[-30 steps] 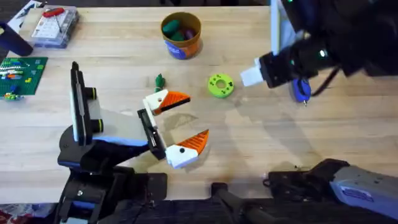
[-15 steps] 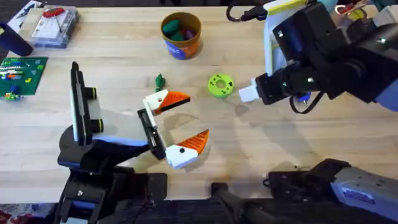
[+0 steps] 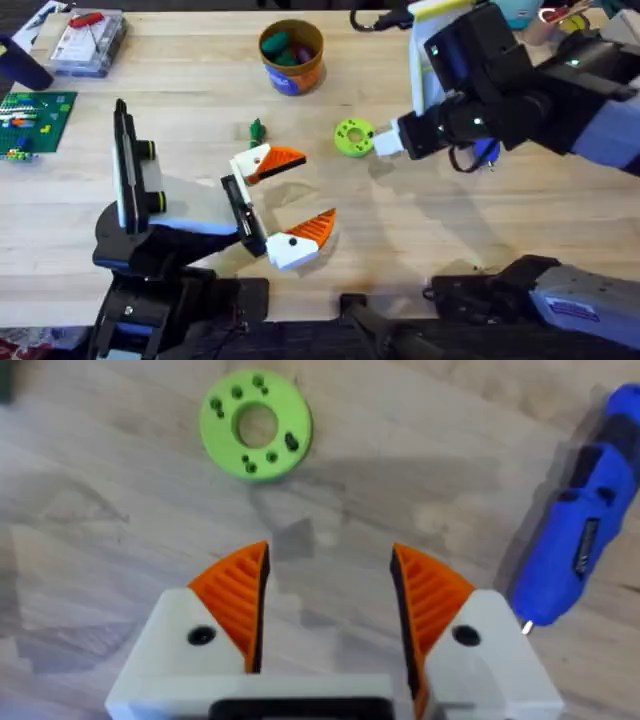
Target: Pick up the gripper from the table and insert it into the empty holder that is missing its gripper. Then pick up a screw, insert it into the mounting hole, and use the screwdriver to tighten it. Finally, clean up the table by picking up the vegetable and placing it into the bucket.
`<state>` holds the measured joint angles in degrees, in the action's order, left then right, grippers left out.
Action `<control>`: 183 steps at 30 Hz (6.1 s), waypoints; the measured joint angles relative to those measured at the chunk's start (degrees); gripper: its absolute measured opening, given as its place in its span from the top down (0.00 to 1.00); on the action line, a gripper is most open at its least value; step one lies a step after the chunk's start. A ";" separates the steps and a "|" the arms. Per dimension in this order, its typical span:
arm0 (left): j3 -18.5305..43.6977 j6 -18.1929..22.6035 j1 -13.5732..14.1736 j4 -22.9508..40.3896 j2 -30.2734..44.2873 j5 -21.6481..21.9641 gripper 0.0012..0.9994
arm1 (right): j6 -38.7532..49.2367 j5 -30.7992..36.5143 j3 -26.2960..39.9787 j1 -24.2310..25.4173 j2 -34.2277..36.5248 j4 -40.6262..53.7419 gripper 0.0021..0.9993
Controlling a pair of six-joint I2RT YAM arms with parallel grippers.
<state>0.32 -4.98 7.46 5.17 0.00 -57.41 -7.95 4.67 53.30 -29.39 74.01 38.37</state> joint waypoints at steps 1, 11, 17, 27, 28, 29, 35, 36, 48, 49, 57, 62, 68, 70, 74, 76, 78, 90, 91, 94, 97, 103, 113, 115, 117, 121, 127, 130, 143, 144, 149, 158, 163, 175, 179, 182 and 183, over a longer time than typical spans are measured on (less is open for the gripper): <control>-0.01 0.00 0.00 0.00 -0.01 0.00 0.01 | 0.16 -0.03 0.00 0.00 0.31 -1.04 0.33; -0.01 0.01 0.00 -0.01 -0.01 0.00 0.01 | 0.51 -0.07 0.00 0.00 4.60 -3.39 0.33; 0.00 0.00 0.00 0.00 -0.01 0.00 0.01 | 0.55 -1.35 0.49 0.00 8.71 -4.35 0.33; 0.00 0.01 0.00 -0.01 -0.01 0.00 0.01 | 1.06 -2.62 4.33 0.00 15.39 -5.17 0.33; 0.00 0.01 0.00 -0.02 -0.01 0.00 0.01 | 1.12 -2.62 4.60 0.00 15.65 -5.58 0.33; 0.00 0.01 0.00 -0.02 -0.01 0.00 0.01 | 1.15 -2.61 4.82 0.00 15.82 -5.97 0.33; 0.00 0.01 0.00 -0.02 -0.01 0.00 0.01 | 1.16 -2.55 5.16 0.00 16.42 -6.97 0.33; 0.00 0.01 0.00 -0.01 -0.01 0.00 0.01 | 1.16 -2.54 5.16 0.00 16.78 -7.25 0.33; 0.00 0.01 0.00 -0.02 -0.01 0.00 0.01 | 1.17 -2.36 5.16 0.00 19.38 -10.18 0.33; 0.00 -0.01 0.00 -0.02 -0.01 0.00 0.01 | 1.18 -2.36 5.16 0.00 19.39 -10.15 0.33; 0.00 0.01 0.00 0.00 0.01 0.00 0.01 | 1.83 -2.34 5.16 0.00 19.39 -10.10 0.51; 0.00 0.01 0.00 0.00 -0.01 0.00 0.01 | 1.99 -2.36 5.16 0.00 19.37 -10.14 0.56; 0.00 0.01 0.00 0.00 -0.01 0.00 0.01 | 1.97 -2.34 5.16 0.00 19.37 -10.16 0.67; 0.00 0.01 0.00 0.00 0.01 0.00 0.01 | 1.99 -2.34 5.16 0.00 19.39 -10.16 0.72; 0.00 0.01 0.00 0.00 -0.01 0.00 0.01 | 1.99 -2.34 5.16 0.00 19.39 -10.16 0.78; 0.00 0.01 0.00 0.00 -0.01 0.00 0.01 | 1.99 -2.34 5.16 0.00 19.37 -10.16 0.78; 0.00 0.01 0.00 0.00 -0.01 0.00 0.01 | 1.99 -2.34 5.16 0.00 19.37 -10.16 0.79; 0.00 0.01 0.00 0.00 -0.01 0.00 0.01 | 1.99 -2.34 5.16 0.00 19.38 -10.16 0.81; 0.00 0.01 0.00 0.00 -0.01 0.00 0.01 | 1.99 -2.34 5.16 0.00 19.37 -10.16 0.81; 0.00 0.01 0.00 0.00 -0.01 0.00 0.01 | 1.99 -2.34 5.16 0.00 19.39 -10.31 0.80; 0.00 0.01 0.00 0.00 -0.01 0.00 0.01 | 1.99 -2.34 5.16 0.00 19.39 -10.62 0.82; 0.00 0.01 0.00 0.00 0.01 0.00 0.01 | 1.99 -2.34 5.16 0.00 19.37 -11.02 0.82; 0.00 0.01 0.00 0.00 -0.01 0.00 0.01 | 1.99 -2.34 5.16 0.00 19.39 -10.42 0.82; 0.00 -0.01 0.00 0.00 -0.01 0.00 0.01 | 1.99 -2.34 5.16 0.00 19.39 -10.04 0.83; 0.00 0.01 0.00 0.00 -0.01 0.00 0.01 | 1.99 -2.34 5.16 0.00 19.39 -10.05 0.83; 0.00 0.01 0.00 0.00 -0.01 0.00 0.01 | 1.99 -2.36 5.16 0.00 19.39 -10.48 0.83; 0.00 0.01 0.00 0.00 -0.01 0.00 0.01 | 1.99 -2.35 5.52 0.00 20.57 -10.90 0.86; 0.00 0.00 0.00 0.00 -0.01 0.00 0.01 | 1.99 -2.15 5.74 0.00 20.71 -10.88 0.88; 0.00 0.00 0.00 0.00 -0.01 0.00 0.01 | 2.01 -1.51 5.92 0.04 20.73 -10.05 1.00; 0.00 0.00 0.00 0.00 -0.01 0.00 0.01 | 2.01 -1.51 5.92 0.04 20.73 -10.05 1.00; 0.00 0.00 0.00 0.00 -0.01 0.00 0.01 | 2.01 -1.52 5.92 0.04 20.73 -10.03 1.00; 0.00 0.01 0.00 0.00 -0.01 0.00 0.01 | 2.00 -1.52 5.96 0.04 20.23 -8.87 1.00; 0.00 0.01 0.00 0.00 -0.01 0.00 0.01 | 2.01 -1.53 6.55 0.04 18.37 -6.24 1.00; 0.00 0.01 0.00 0.02 -0.01 -0.01 0.01 | 2.01 -1.53 10.84 0.04 14.25 -3.89 1.00; 0.00 0.01 0.00 0.02 -0.01 0.00 0.01 | 2.01 -1.53 10.84 0.04 15.15 -3.79 1.00; 0.00 0.00 0.00 0.02 -0.01 -0.01 0.01 | 2.01 -1.53 10.83 0.04 15.60 -3.72 1.00; 0.00 0.01 0.00 0.02 -0.01 -0.01 0.01 | 2.01 -1.53 10.83 0.04 15.76 -3.74 1.00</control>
<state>0.32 -4.97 7.46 5.19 -0.01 -57.42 -5.93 3.14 64.13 -29.34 89.77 34.63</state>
